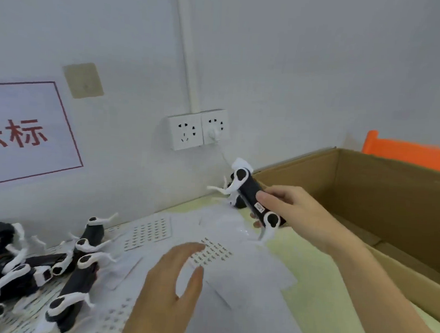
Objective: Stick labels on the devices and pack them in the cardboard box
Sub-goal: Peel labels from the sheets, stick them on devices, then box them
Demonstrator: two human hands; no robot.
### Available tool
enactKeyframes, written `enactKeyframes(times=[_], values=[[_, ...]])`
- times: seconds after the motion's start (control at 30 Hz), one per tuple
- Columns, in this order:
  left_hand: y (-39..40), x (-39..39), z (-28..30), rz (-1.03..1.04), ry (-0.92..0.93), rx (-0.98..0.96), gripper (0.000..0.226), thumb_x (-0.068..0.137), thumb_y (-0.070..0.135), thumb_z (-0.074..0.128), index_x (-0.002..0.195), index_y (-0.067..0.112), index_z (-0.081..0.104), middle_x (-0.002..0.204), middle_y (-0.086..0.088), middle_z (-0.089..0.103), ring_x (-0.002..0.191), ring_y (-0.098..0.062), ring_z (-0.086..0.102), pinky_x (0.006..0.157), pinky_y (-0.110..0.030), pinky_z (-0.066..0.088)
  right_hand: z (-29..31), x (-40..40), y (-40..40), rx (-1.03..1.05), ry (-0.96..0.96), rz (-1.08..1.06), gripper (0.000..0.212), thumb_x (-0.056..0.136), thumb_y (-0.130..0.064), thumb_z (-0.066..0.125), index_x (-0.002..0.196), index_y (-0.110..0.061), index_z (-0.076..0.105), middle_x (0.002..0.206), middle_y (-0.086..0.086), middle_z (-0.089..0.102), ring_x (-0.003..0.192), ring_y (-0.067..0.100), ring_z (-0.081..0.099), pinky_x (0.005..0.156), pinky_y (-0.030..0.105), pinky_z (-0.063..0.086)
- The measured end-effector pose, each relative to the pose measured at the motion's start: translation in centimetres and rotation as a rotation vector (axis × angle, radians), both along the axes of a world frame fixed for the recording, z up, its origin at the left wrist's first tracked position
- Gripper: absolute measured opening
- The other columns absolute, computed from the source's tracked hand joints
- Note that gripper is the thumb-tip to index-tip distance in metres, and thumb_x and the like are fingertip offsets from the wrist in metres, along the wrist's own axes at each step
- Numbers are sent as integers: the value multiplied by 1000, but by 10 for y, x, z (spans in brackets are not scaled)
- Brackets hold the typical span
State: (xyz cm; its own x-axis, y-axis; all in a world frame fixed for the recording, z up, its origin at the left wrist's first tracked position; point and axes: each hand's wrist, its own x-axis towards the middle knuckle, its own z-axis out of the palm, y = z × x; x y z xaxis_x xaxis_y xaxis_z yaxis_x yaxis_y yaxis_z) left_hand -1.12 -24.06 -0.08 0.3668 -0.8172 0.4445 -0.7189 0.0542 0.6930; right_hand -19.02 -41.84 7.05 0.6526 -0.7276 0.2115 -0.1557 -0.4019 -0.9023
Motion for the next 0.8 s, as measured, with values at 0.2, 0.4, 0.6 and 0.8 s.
enactKeyframes(times=[0.2,0.4,0.6,0.8], values=[[-89,-59,-25,-160,-197,215,33,102,41,44,134,50,41,144,32,33,129,16,24,99,-3,18,-10,-79,-91,232,-104,-296,42,100,-34,57,105,7,67,93,18,67,80,22,67,81,37,62],[-179,-87,-48,-57,-467,235,40,105,40,35,144,33,37,151,16,34,137,-4,31,107,-22,33,-43,-116,-192,366,-102,-591,33,93,-30,61,104,0,69,99,15,74,91,28,72,84,44,61],[-208,-90,-68,-79,-630,248,47,84,43,38,112,21,69,120,-1,65,104,-20,67,78,-35,56,-105,-142,-290,363,132,-625,26,90,-31,61,76,-9,64,83,9,68,84,27,69,86,40,59],[-227,-95,-69,-43,-671,207,45,63,42,42,71,14,76,80,-6,72,60,-21,70,41,-30,51,-181,-122,-364,267,501,-553,35,92,-35,59,66,-11,56,65,3,58,59,18,54,52,25,41]])
